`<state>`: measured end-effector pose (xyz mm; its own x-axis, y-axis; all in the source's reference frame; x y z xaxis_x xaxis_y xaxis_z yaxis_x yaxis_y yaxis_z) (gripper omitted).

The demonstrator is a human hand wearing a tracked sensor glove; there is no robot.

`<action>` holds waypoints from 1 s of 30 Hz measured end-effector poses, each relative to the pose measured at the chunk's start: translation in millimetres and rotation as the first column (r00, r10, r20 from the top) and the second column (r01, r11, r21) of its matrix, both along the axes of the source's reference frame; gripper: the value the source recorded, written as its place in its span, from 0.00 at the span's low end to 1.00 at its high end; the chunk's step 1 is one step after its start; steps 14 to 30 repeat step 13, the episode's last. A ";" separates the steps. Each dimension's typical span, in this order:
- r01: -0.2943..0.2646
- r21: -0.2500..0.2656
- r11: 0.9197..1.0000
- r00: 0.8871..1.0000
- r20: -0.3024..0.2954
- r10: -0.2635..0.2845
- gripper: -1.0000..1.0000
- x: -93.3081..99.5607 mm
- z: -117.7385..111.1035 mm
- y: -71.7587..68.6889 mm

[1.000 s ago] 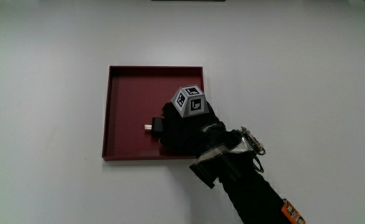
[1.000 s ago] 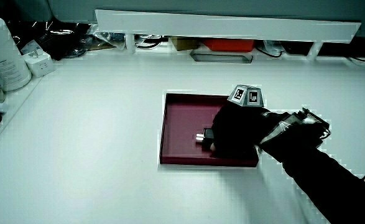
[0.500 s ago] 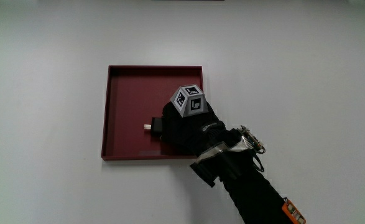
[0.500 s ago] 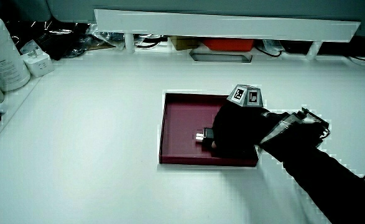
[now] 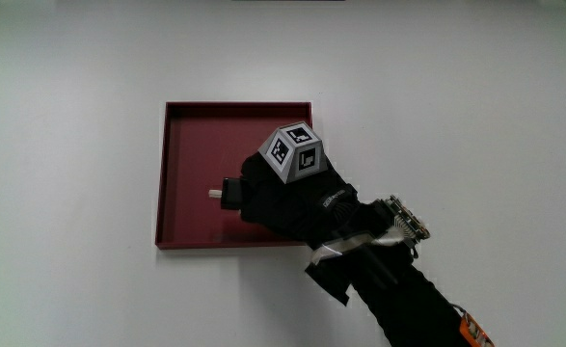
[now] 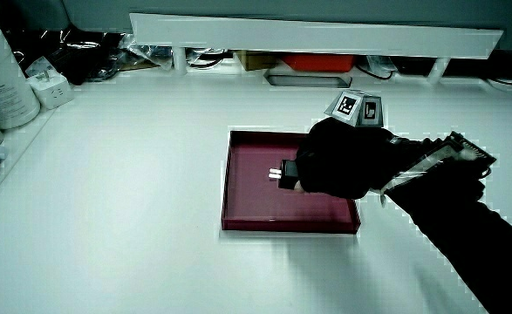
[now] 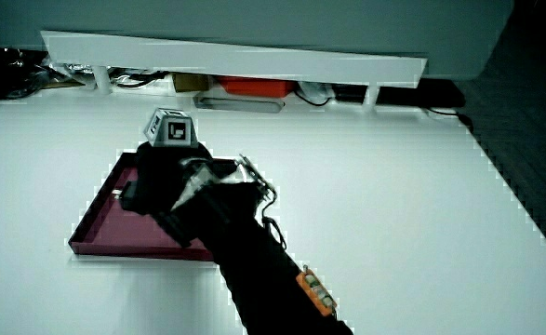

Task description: Pick charger from plate

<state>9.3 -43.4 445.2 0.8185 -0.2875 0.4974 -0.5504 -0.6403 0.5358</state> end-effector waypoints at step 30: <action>0.139 0.138 0.981 0.974 0.162 -0.160 1.00 -21.0 -89.6 41.6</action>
